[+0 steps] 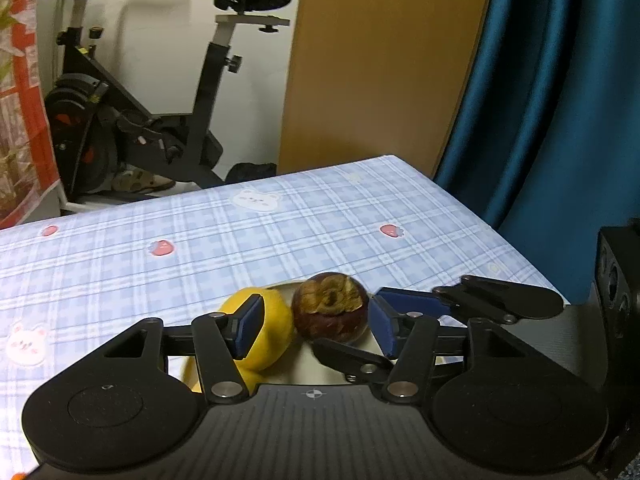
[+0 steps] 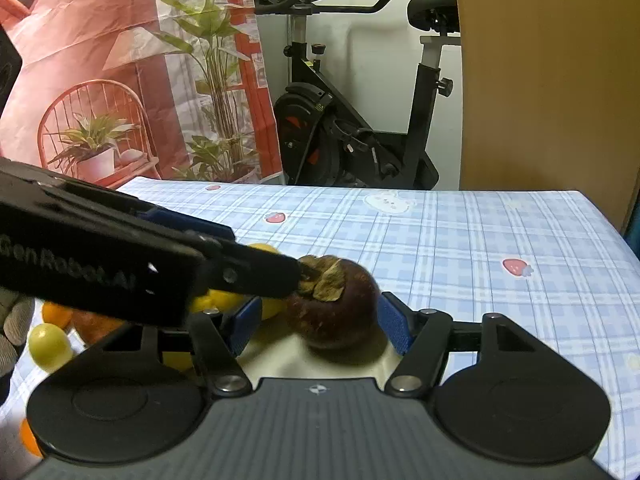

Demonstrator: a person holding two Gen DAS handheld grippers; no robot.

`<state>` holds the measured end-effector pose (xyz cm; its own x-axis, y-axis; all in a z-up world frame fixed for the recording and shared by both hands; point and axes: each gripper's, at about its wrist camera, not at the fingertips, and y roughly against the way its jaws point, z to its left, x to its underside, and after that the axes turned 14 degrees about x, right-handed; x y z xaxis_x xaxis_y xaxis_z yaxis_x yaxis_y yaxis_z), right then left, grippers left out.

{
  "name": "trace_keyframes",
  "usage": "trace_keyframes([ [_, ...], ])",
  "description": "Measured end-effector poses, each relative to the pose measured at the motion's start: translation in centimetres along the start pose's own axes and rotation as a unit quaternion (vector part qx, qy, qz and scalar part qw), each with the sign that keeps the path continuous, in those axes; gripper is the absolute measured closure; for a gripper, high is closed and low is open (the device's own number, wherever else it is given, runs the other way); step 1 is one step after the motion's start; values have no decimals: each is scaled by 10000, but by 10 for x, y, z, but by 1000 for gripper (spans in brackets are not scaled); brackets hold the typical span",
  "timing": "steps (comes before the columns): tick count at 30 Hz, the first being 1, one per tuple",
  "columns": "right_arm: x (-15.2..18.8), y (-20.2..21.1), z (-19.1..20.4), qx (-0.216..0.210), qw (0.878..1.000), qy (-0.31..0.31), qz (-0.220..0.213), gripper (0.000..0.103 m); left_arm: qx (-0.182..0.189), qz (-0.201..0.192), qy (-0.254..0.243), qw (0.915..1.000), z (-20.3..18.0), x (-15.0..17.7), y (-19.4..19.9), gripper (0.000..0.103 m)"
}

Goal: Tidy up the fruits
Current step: 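Open the left gripper to release the mangosteen and pull back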

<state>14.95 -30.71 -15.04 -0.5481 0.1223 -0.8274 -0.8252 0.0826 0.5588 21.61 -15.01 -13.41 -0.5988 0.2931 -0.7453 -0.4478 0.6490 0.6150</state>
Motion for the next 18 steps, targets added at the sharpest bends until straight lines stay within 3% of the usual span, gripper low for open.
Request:
trace_keyframes([
  [18,14,46,34,141,9998,-72,73,36,-496,-296,84,9983,12,34,83,41],
])
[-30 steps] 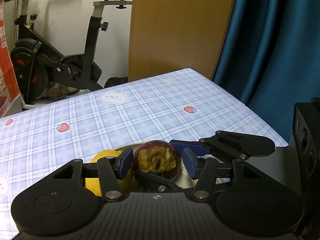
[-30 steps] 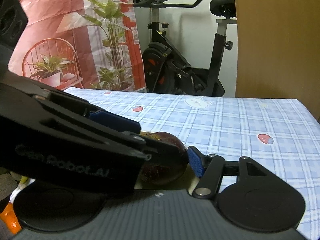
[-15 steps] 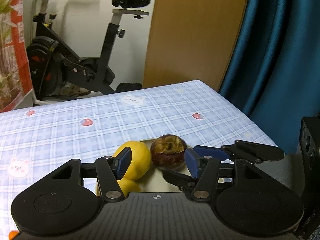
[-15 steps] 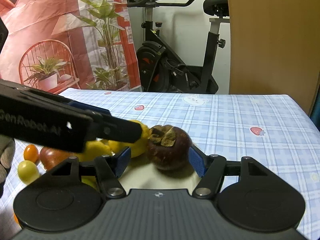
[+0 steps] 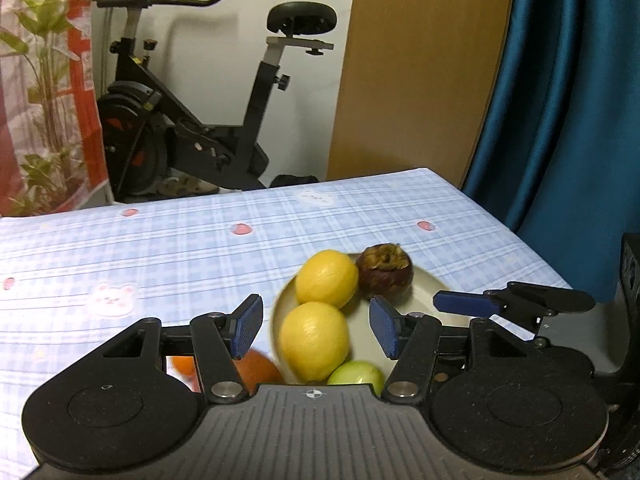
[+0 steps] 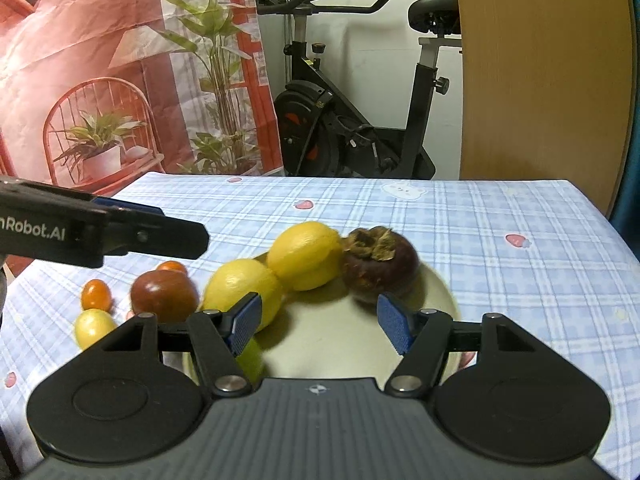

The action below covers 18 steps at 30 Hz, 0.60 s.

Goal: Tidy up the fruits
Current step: 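Open the left gripper to release the mangosteen and pull back, then move the left gripper toward the red apple in the pile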

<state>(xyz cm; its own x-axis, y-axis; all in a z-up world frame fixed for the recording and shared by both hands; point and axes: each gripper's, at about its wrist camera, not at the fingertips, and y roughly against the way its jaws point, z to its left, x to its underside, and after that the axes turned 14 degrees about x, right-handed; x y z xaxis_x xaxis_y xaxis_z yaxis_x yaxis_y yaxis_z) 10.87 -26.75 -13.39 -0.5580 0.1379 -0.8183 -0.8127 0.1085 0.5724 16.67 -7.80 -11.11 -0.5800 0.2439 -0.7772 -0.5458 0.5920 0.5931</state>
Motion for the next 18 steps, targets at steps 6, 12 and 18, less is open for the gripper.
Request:
trace_keyframes([
  [6,5,12,15,-46,10000,-22,11,36,-68,-91,15,9999,2,10,23,41],
  [12,9,21,28,-93,9999,-91,-31,36,-162,-205,37,9997,8,23,45,41],
  [18,7,25,46,-198,9998,87,-30,36,-294,-342,237,9987,31,29,62,41],
])
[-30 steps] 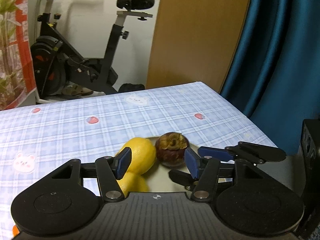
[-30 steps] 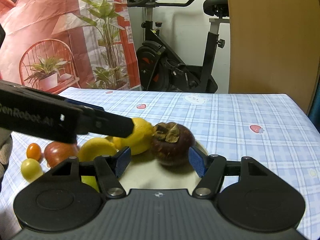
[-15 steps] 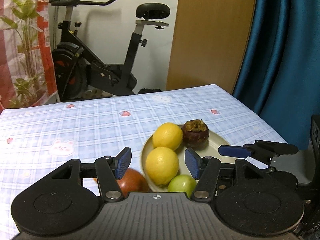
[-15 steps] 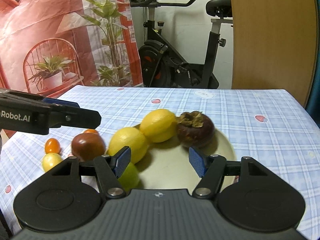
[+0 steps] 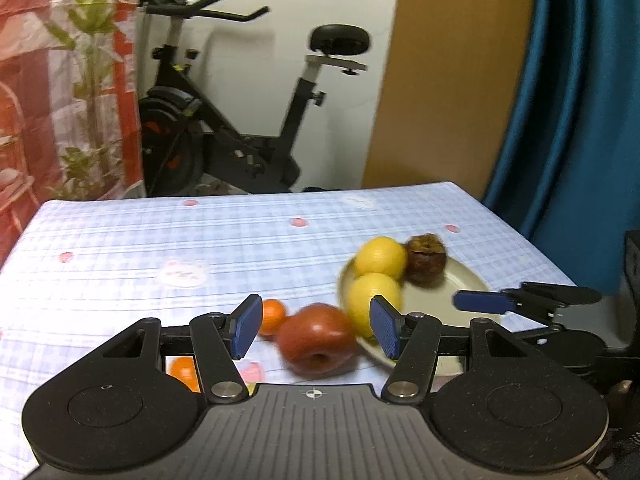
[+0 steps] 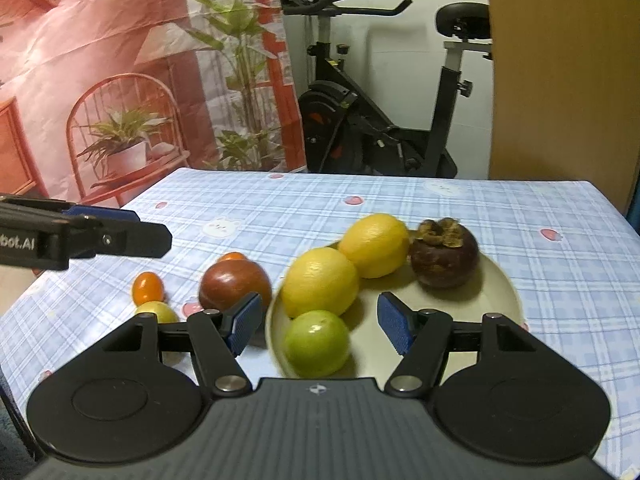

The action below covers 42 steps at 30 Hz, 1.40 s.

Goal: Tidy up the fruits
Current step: 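Move the left gripper toward the red apple in the pile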

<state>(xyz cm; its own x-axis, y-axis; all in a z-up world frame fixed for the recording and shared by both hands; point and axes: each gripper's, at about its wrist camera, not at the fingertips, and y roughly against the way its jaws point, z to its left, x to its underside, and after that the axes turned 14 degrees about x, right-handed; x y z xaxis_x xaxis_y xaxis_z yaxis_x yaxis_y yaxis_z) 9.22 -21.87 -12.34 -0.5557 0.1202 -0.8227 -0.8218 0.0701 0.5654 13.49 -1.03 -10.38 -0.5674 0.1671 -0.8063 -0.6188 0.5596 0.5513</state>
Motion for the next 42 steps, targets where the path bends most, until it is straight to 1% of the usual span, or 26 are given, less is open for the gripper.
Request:
trace_keyframes([
  [7,0,-3,16,-137,9998,136,45,36,-248,-155,232,9993,31,0,18,41],
  [12,1,-7,28,-240,9992,298,83,36,-356,-126,354,9987,48,4,23,41],
  [15,1,-10,35,-301,9986,428,100,36,-356,-100,452,9983,57,6,24,41],
  [18,1,-16,47,-352,9967,722,100,36,-367,-80,500,9980,61,7,21,41],
  [21,-1,-25,61,-396,9919,1205,16,36,-313,-66,523,9981,61,6,16,41],
  [25,-8,-34,73,-428,9876,1506,-67,36,-253,-53,511,9984,60,7,11,41],
  [29,-9,-52,86,-417,9803,1932,9,36,-182,-29,502,9986,59,9,8,41],
  [37,-8,-76,92,-586,9778,2000,230,37,-137,51,554,9984,61,15,4,41],
  [40,-8,-77,88,-619,9805,1841,299,38,-145,52,588,9981,63,15,5,41],
  [42,-8,-75,84,-682,9828,1681,350,41,-130,58,614,9980,64,17,5,41],
])
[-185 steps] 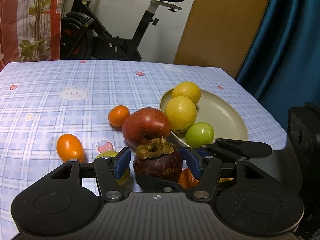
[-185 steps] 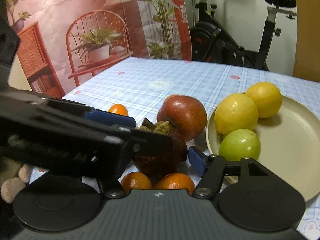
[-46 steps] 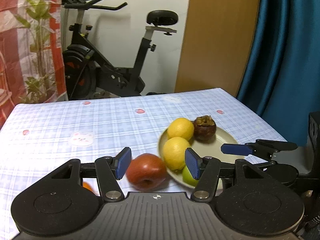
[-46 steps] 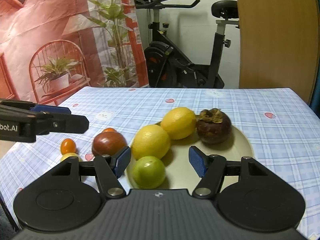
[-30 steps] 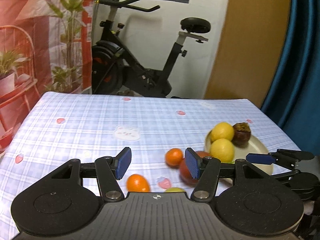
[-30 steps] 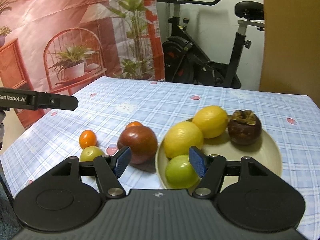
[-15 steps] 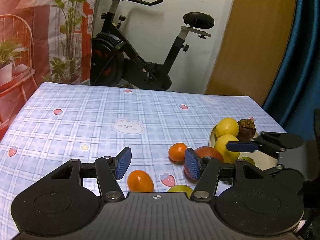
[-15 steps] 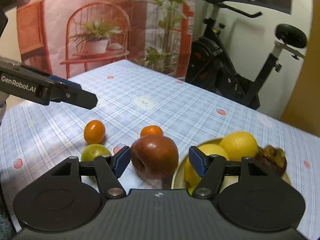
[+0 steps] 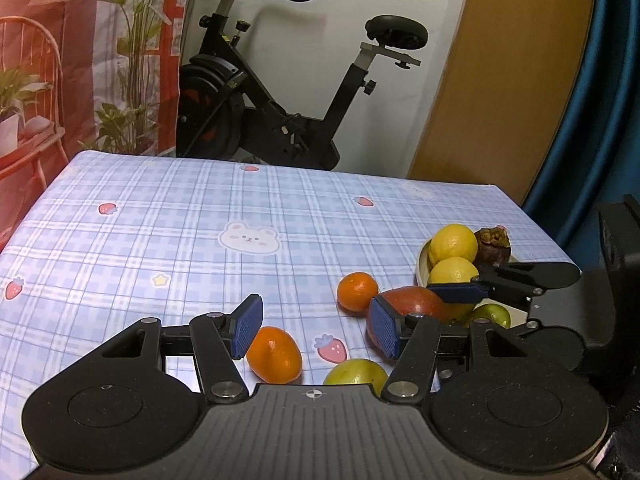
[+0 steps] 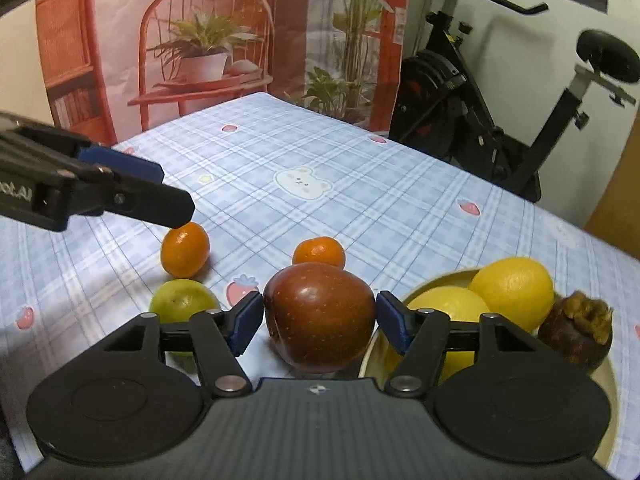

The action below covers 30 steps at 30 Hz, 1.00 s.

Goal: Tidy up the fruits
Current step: 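Move the left gripper toward the red apple in the pile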

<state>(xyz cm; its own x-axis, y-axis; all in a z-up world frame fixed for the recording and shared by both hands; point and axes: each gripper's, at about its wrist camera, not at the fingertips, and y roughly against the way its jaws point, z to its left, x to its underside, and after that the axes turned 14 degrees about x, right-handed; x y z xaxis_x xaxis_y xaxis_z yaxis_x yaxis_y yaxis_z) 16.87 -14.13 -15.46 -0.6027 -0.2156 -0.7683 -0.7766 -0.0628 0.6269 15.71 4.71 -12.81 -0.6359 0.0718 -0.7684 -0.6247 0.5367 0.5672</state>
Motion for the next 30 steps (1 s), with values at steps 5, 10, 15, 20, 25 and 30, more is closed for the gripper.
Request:
trace_keyframes([
  [5,6,13,-7,-326,9982,-486,146,44,45,32,11,10000,-3,2,-1,41],
  [10,18,25,-10,-574,9919,-1092,313,44,147,78,-43,9999,-7,2,-1,41],
  [15,29,34,-22,-763,9833,-1599,416,46,232,159,-89,9996,-10,3,-5,41],
  [20,30,42,-34,-543,9822,-1778,278,49,332,267,-177,9989,-17,7,-10,41],
  [25,31,50,-36,-350,9853,-1666,100,50,405,378,-148,9984,-17,9,-19,41],
  [30,31,53,-36,-196,9867,-1612,-56,50,772,349,243,9961,-16,12,-27,42],
])
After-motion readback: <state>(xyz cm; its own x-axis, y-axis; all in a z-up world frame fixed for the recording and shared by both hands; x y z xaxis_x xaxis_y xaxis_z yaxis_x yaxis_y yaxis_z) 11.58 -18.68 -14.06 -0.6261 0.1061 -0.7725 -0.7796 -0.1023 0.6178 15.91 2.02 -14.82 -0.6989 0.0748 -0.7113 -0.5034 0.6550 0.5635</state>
